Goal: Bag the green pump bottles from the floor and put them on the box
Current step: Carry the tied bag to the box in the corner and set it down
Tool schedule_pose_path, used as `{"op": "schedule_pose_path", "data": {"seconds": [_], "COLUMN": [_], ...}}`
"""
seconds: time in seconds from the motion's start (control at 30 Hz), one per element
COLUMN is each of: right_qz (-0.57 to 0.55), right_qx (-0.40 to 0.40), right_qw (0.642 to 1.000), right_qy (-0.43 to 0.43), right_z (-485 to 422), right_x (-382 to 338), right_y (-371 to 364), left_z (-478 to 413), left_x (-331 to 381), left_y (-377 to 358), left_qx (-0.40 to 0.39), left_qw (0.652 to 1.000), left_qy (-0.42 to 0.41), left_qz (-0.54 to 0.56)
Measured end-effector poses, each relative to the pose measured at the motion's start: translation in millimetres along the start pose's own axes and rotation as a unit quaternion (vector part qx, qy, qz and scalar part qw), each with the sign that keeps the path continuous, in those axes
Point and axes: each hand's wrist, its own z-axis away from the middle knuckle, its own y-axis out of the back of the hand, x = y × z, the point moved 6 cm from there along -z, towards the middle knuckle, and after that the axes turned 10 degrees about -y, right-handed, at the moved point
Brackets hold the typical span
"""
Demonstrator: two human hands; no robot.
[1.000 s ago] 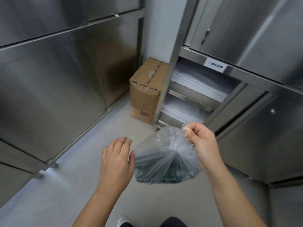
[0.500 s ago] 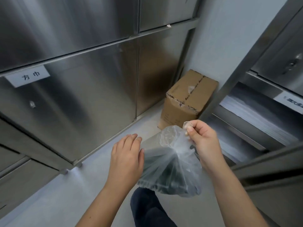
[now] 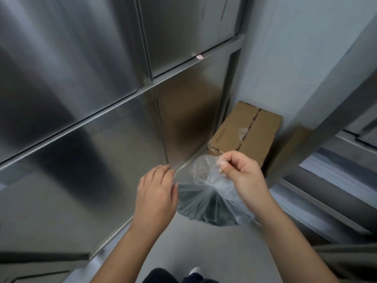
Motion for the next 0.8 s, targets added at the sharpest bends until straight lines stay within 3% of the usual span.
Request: {"op": "schedule_pose_path", "data": {"seconds": [0.47, 0.8], "right_qz": [-0.034, -0.04], "right_qx": [0.165, 0.265], "right_qw": [0.984, 0.963], "right_qy": [-0.051, -0.023], "right_z": [-168.6, -259.1], "right_x": [-16.5, -33.2], "right_y": [38.9, 94.7], "left_z": [-206.1, -339.1], "left_x": [-55.5, -40.0], "left_y": [-70.3, -109.6], "left_qx": [-0.042, -0.017], "left_qw": [0.99, 0.969], "left_qy": [-0.118, -0.205], "left_qz": [0.064, 0.134]}}
